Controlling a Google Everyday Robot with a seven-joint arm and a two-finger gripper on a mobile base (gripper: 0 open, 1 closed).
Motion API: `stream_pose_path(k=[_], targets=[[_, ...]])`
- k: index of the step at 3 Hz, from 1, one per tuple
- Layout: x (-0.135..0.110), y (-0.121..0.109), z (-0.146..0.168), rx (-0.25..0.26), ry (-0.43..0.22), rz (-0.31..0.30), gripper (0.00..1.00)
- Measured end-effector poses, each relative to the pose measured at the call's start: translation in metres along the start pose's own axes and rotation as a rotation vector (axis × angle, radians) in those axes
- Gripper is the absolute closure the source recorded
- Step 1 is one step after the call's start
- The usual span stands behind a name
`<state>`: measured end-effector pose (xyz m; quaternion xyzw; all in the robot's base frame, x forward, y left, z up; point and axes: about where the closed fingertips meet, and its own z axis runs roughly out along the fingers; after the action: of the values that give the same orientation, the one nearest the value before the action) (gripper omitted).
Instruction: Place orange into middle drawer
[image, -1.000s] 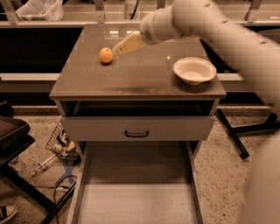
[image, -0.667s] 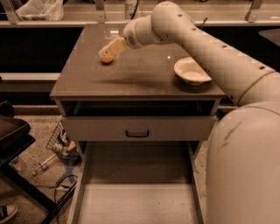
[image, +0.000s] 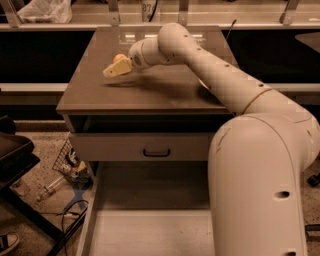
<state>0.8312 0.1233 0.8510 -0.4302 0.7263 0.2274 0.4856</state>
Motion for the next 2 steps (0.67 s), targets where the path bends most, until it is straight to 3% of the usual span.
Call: stream_pose_path(k=[2], targets=[[0.0128, 0.0086, 0.0196, -0.017, -0.007, 0.025, 0.54]])
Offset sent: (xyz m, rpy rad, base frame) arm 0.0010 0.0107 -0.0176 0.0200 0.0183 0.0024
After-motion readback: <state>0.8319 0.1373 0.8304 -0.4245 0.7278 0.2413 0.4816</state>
